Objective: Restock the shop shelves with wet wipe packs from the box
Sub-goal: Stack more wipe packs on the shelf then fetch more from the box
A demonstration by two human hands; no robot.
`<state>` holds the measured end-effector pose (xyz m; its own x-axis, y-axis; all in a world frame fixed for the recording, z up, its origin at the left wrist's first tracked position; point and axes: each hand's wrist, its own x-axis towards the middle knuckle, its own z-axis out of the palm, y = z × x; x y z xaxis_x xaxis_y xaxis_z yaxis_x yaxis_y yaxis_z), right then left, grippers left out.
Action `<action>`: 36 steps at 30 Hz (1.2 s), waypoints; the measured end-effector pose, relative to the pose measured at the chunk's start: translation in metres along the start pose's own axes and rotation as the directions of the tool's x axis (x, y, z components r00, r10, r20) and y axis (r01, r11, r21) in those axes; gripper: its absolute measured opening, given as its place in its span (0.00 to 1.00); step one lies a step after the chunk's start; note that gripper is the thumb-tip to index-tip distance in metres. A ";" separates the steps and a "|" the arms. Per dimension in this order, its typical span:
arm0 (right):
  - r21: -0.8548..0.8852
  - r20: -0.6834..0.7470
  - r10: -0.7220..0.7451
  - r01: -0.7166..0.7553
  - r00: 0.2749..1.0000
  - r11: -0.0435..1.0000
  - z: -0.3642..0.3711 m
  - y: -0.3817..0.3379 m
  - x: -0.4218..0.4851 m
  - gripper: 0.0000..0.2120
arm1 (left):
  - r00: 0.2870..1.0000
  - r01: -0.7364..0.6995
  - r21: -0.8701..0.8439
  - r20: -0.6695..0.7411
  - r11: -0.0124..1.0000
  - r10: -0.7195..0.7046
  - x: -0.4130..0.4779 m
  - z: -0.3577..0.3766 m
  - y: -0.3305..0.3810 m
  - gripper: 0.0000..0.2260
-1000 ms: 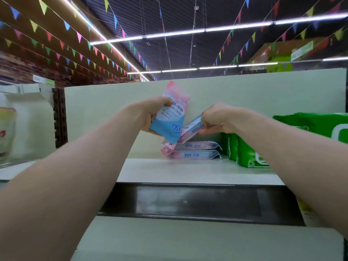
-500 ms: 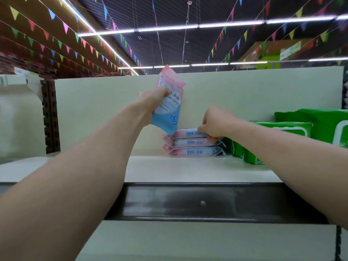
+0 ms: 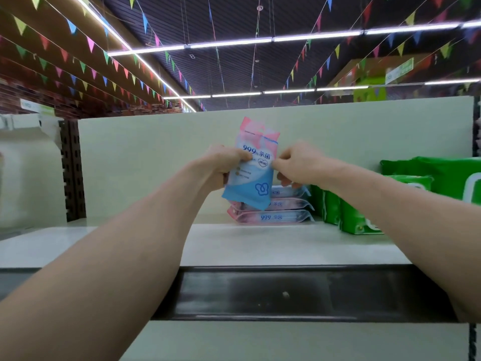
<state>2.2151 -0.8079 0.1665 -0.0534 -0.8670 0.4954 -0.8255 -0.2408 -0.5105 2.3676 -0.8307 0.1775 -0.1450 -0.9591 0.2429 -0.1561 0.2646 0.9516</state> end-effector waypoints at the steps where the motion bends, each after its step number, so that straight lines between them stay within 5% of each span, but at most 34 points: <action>1: 0.097 0.035 0.021 -0.024 0.999 0.995 -0.003 -0.003 -0.004 0.11 | 0.998 0.031 -0.041 0.046 0.999 -0.029 -0.003 0.001 0.001 0.04; 4: 0.204 0.225 0.040 -0.087 0.974 0.975 -0.006 -0.009 -0.018 0.11 | 0.982 0.116 -0.181 0.170 0.977 -0.085 -0.012 0.006 0.003 0.07; 6: 0.215 0.210 -0.052 0.006 0.976 0.977 -0.003 -0.011 -0.022 0.12 | 0.976 0.152 -0.272 0.192 0.950 -0.101 -0.014 0.010 0.005 0.07; 9: -0.019 0.104 -0.150 0.152 0.983 0.988 0.001 -0.019 -0.018 0.33 | 0.981 0.168 -0.305 0.150 0.937 -0.127 -0.015 0.017 0.008 0.06; 11: -0.176 0.097 -0.083 0.099 0.992 0.979 -0.004 -0.023 -0.014 0.34 | 0.985 0.160 -0.315 0.118 0.935 -0.129 -0.015 0.019 0.009 0.07; 13: -0.228 0.175 -0.076 0.115 0.982 0.967 -0.013 -0.026 -0.011 0.26 | 0.989 0.141 -0.247 0.069 0.959 -0.128 -0.014 0.018 0.007 0.09; 17: -0.250 0.258 -0.099 0.165 0.961 0.954 -0.029 -0.026 -0.005 0.29 | 0.986 0.085 -0.010 -0.144 0.996 -0.085 -0.003 0.004 -0.001 0.08; 22: -0.272 0.298 -0.117 0.202 0.947 0.941 -0.020 -0.012 0.004 0.24 | 0.972 0.092 0.198 -0.229 0.976 -0.045 0.006 -0.001 -0.007 0.08; 26: -0.341 0.286 -0.126 0.224 0.950 0.913 -0.015 0.001 0.010 0.20 | 0.976 0.152 0.449 -0.209 0.880 -0.062 0.009 0.003 -0.016 0.12; 29: -0.408 0.243 -0.112 0.206 0.963 0.889 -0.016 0.006 0.013 0.18 | 0.983 0.127 0.477 -0.177 0.870 -0.046 0.009 0.002 -0.014 0.07; 30: -0.434 0.239 -0.099 0.197 0.966 0.879 -0.016 0.007 0.013 0.19 | 0.988 0.110 0.474 -0.148 0.874 -0.044 0.009 0.002 -0.012 0.13; 33: -0.478 0.303 0.020 0.134 0.953 0.868 -0.011 0.012 0.012 0.30 | 0.988 0.148 0.542 -0.053 0.827 -0.142 0.005 0.005 -0.009 0.30; 36: -0.447 0.370 0.105 0.078 0.923 0.891 -0.004 0.012 0.011 0.41 | 0.962 0.215 0.509 0.036 0.834 -0.271 0.005 0.010 -0.011 0.30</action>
<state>2.2026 -0.8185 0.1683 0.0721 -0.9869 0.1442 -0.9909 -0.0874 -0.1027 2.3585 -0.8378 0.1660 -0.1329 -0.9907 -0.0308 -0.6583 0.0650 0.7499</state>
